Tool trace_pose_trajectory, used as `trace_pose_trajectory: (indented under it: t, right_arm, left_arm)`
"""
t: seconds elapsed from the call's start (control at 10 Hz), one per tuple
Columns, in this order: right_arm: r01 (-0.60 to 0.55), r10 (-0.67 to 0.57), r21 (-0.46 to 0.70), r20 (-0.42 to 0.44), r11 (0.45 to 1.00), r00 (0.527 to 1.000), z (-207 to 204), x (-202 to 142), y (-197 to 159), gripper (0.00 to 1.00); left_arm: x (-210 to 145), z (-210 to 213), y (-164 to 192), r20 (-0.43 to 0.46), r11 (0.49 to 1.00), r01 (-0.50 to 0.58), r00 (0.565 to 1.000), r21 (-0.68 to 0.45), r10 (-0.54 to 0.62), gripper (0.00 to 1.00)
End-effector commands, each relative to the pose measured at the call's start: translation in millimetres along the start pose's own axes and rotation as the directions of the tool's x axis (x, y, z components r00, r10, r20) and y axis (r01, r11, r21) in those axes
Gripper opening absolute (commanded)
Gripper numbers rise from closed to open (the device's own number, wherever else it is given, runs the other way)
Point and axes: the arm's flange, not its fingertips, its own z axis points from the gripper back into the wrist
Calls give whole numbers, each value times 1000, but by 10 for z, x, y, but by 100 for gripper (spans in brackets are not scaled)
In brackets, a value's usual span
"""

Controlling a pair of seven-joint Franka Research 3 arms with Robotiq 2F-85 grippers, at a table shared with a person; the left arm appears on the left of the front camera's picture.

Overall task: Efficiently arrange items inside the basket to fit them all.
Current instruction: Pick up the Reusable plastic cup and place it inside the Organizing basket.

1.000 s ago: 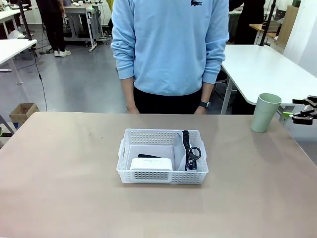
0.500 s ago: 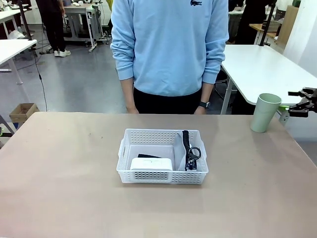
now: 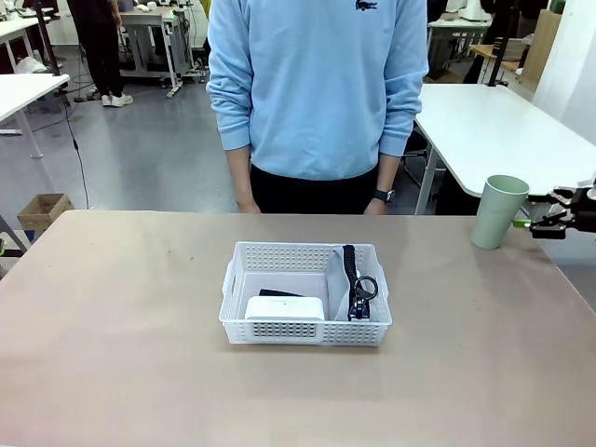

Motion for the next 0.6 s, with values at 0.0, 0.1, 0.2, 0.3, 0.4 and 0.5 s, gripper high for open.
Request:
trace_pose_trajectory:
  t: [0.0, 0.1, 0.2, 0.3, 0.4, 0.5]
  right_arm:
    - [-2, 3, 60, -27, 998, 1000, -58, -63, 79, 100]
    - [14, -12, 69, -28, 998, 1000, -104, -79, 50, 100]
    - [31, -30, 64, -20, 997, 999, -146, -96, 9, 100]
    - [52, -52, 56, -8, 997, 999, -182, -112, -36, 100]
    - [79, -79, 73, 5, 994, 997, -219, -131, -72, 100]
    - [110, -113, 111, 21, 988, 993, -267, -173, -120, 100]
  left_arm:
    - [-10, 20, -29, -7, 1000, -6, 1000, -10, 6, 100]
    - [-10, 20, -29, -7, 1000, -6, 1000, -10, 6, 100]
    - [-10, 20, -29, -7, 1000, -6, 1000, -10, 6, 100]
    - [-10, 20, -29, -7, 1000, -6, 1000, -10, 6, 100]
    - [-10, 20, -29, -7, 1000, -6, 1000, -10, 6, 100]
    - [-10, 20, -29, -7, 1000, -6, 1000, -10, 6, 100]
